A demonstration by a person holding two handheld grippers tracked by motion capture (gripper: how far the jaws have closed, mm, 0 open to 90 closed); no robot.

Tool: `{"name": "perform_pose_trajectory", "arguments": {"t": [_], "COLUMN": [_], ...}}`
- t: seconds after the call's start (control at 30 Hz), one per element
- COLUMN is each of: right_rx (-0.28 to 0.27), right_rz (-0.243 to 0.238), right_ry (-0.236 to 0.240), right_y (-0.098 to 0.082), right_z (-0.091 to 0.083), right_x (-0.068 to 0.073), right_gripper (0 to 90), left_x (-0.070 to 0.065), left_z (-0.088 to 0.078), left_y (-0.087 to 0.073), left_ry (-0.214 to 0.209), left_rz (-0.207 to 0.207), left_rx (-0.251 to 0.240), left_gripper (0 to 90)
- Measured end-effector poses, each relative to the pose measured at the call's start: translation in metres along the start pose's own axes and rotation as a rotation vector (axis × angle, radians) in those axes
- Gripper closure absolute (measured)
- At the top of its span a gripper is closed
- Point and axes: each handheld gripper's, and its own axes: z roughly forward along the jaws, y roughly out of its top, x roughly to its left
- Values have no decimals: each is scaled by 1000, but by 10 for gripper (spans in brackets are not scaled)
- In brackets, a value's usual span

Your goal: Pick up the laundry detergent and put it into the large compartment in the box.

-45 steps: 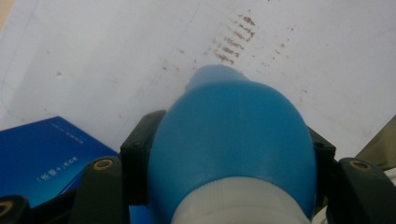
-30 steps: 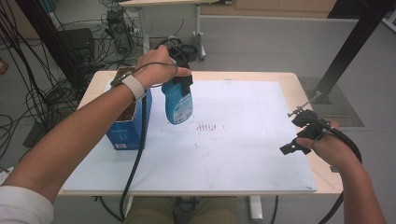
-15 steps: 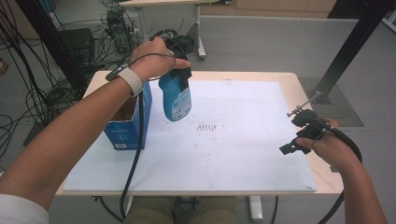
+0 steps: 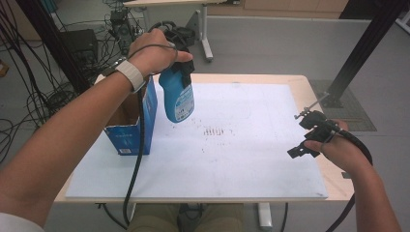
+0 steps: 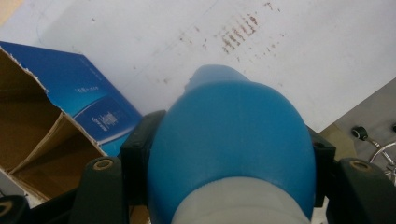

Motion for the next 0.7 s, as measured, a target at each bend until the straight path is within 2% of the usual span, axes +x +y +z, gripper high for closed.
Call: {"name": "perform_pose_trajectory", "arguments": {"t": [0.27, 0.37, 0.7], "right_rx": [-3, -7, -13], "right_rz": [-6, -7, -16], "right_ry": [-1, -1, 1], "right_y": [2, 2, 3], "right_z": [-1, -2, -2], "right_x": [1, 1, 2], "right_gripper": [92, 91, 91], "left_x": [4, 10, 15], "left_z": [-9, -13, -25], "left_y": [0, -3, -8], "left_ry": [-11, -29, -33], "left_rz": [-23, -45, -102], "left_rx": [14, 4, -7], "left_gripper": [386, 385, 383]}}
